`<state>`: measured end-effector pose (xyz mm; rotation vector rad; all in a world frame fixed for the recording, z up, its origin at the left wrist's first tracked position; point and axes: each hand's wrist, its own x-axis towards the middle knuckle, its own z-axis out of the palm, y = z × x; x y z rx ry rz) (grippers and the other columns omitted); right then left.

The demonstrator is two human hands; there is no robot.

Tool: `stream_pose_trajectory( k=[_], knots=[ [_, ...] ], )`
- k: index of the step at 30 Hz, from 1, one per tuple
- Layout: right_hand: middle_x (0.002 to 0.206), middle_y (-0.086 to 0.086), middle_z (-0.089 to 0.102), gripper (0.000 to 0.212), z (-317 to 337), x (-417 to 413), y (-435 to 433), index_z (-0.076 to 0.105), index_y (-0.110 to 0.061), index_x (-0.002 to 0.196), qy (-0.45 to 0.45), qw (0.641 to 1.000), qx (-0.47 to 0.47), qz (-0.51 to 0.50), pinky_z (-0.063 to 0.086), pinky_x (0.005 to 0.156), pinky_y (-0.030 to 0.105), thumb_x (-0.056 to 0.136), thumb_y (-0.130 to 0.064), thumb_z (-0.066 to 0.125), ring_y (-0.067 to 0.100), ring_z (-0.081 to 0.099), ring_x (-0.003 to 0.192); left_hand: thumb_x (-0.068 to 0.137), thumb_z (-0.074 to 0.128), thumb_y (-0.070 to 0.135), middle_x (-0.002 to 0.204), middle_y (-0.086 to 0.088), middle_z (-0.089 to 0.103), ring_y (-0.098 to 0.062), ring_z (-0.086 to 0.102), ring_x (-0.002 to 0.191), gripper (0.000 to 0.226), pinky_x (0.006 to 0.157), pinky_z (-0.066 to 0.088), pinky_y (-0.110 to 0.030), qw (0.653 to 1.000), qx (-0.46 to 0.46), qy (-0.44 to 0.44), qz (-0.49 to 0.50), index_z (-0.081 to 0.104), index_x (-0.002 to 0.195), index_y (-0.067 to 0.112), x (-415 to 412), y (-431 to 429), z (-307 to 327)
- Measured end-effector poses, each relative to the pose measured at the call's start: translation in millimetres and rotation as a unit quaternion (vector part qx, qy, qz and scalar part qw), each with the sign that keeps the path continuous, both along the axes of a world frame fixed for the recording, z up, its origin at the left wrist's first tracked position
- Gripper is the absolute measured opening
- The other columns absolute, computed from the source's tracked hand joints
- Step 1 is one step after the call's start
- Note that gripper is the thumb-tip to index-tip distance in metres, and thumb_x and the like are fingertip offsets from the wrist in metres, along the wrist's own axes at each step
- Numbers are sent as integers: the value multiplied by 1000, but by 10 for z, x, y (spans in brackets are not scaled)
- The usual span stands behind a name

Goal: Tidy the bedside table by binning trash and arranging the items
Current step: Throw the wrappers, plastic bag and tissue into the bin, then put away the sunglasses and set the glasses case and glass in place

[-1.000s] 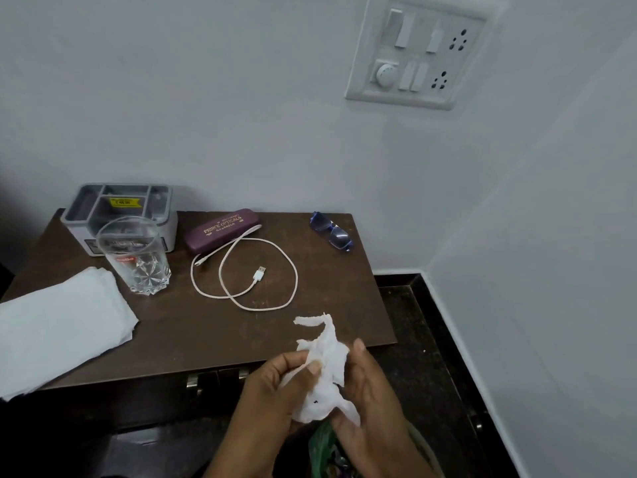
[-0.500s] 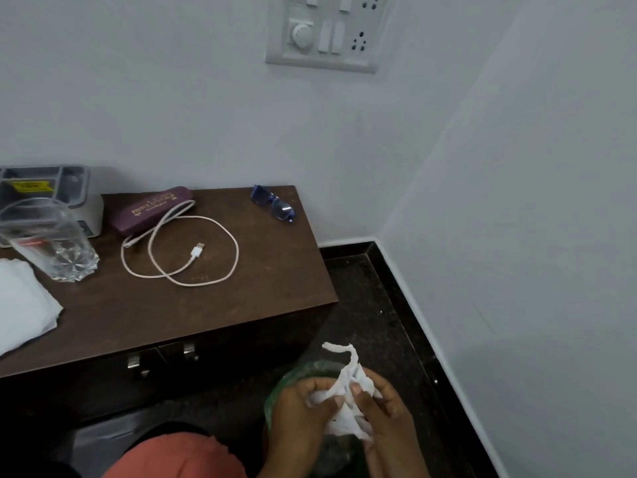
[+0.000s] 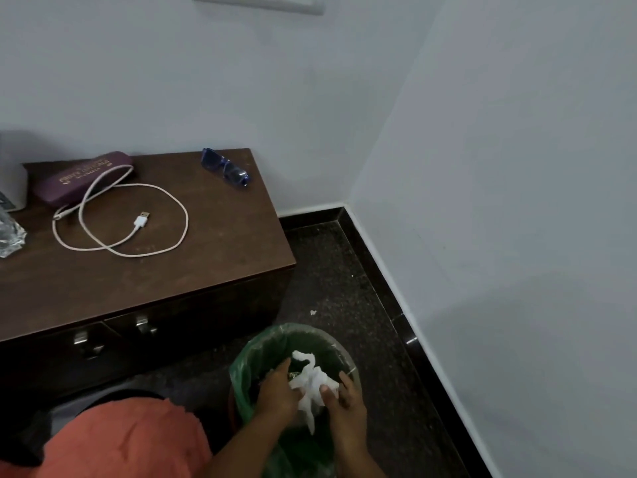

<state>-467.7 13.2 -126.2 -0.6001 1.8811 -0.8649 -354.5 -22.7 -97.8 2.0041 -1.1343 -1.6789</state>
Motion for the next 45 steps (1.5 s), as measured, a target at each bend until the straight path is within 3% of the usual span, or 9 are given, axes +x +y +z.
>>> stream_pose_trajectory(
  k=[11,19,21,26,28,30,34,40,45],
  knots=[
    [127,11,59,46,46,-42,-17,55,-11,127,11,1000,18,-5,44,99,37,83,-7,67,22,56,111,92,53,7,151,-10,33,-24,36,136,66,111,29,-27,1000,10,21,14,20,148,11,93,-50,9],
    [132,21,54,41,221,166,-219,55,2,123,22,997,9,78,37,97,27,83,2,64,30,50,123,90,58,9,146,-8,42,-24,43,131,58,111,35,-36,986,17,118,121,35,143,11,216,-262,210],
    [127,17,57,38,350,313,-324,56,2,121,7,994,-6,110,39,89,15,84,4,62,26,52,118,90,58,12,144,-5,43,-23,43,131,53,109,37,-35,979,-3,133,155,39,140,13,368,-342,354],
    [115,6,62,27,761,846,-731,59,-19,110,-18,983,-76,168,41,91,28,85,-11,66,18,55,103,87,59,2,123,-8,58,-20,55,116,37,96,42,-28,925,-177,139,307,54,122,13,1076,-496,713],
    [112,2,61,28,895,1135,-972,59,-17,113,-12,973,-123,195,44,86,22,86,-13,64,15,56,103,88,57,0,121,-7,58,-16,56,110,38,94,40,-26,897,-243,106,354,53,125,8,1466,-614,874],
    [114,3,64,29,1011,1465,-1263,61,-12,116,-11,961,-189,200,45,83,15,87,-11,63,14,60,105,89,57,5,125,-7,57,-18,55,111,37,100,42,-33,868,-297,46,395,52,126,10,1883,-781,1013],
    [120,3,64,34,1236,2183,-1913,59,-14,121,-36,941,-253,224,47,93,25,88,-15,63,11,61,108,86,58,26,132,-10,50,-26,48,122,48,105,38,-50,826,-350,-85,433,45,130,14,2632,-1186,1165],
    [125,-4,54,61,1427,3116,-2528,35,-33,140,-104,935,-182,286,42,102,37,85,-47,59,12,53,111,94,49,23,142,-15,41,-31,38,132,50,108,32,-43,857,-360,-215,301,38,141,11,2878,-1415,964],
    [120,0,62,42,1194,3389,-2684,54,-19,124,-51,939,-173,292,48,95,36,84,-8,60,15,58,100,80,63,9,143,9,41,-13,37,135,74,108,35,-33,872,-416,-221,136,30,143,29,2740,-1308,586]
  ],
)
